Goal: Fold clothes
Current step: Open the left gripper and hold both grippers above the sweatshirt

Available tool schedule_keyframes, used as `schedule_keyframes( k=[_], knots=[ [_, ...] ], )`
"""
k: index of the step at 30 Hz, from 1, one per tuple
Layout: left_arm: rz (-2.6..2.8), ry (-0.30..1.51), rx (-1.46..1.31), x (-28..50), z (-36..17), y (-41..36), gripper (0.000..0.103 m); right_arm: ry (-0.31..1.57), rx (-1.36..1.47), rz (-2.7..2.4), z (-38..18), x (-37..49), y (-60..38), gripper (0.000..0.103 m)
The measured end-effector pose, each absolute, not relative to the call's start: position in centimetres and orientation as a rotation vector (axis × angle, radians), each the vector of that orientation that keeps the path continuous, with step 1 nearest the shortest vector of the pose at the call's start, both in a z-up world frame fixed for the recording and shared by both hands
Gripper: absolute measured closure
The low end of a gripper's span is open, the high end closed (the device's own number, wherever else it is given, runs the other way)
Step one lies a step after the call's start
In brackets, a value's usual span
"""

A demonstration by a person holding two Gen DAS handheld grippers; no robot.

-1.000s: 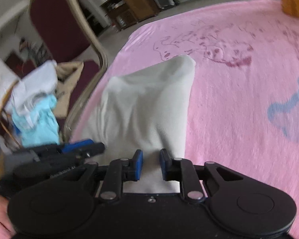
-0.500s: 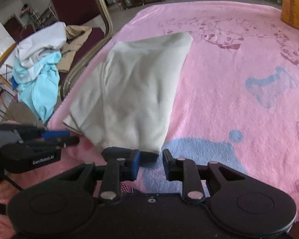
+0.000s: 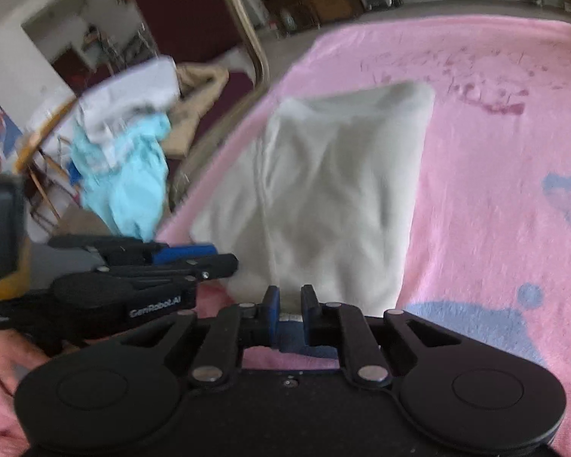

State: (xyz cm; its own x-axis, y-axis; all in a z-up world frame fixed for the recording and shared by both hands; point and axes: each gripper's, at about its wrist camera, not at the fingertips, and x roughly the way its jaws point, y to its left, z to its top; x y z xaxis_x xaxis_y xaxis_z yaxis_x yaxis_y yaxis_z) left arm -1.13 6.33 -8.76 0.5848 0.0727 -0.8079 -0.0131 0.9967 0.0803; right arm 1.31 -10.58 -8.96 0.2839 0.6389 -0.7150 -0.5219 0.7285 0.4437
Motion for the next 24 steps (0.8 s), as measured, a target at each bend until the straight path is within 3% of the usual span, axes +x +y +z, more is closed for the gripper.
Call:
schedule_keyframes(
  k=[7,14,17,19,24],
  knots=[
    [0.055,0.926,-0.077,-2.3,-6.5,9.5,0.079,1.025,0.148,0.739,-7.3,0.9,-12.0,0.091],
    [0.039,0.75,-0.165,-0.9,0.3,12.8,0.074,0.759,0.184,0.745,2.7,2.6,-15.3,0.083],
    [0.041,0.757,-0.168,0.9,0.0,13.0,0.068,0.668,0.152,0.73,5.7,4.1,-15.9,0.08],
    [0.043,0.77,-0.168,2.1,-0.4,13.1,0.063,0.652,0.138,0.7,5.9,5.4,-15.9,0.079],
    [0.08,0.88,-0.21,4.2,-4.5,13.8,0.063,0.786,0.196,0.651,0.9,8.6,-15.5,0.078]
  ],
)
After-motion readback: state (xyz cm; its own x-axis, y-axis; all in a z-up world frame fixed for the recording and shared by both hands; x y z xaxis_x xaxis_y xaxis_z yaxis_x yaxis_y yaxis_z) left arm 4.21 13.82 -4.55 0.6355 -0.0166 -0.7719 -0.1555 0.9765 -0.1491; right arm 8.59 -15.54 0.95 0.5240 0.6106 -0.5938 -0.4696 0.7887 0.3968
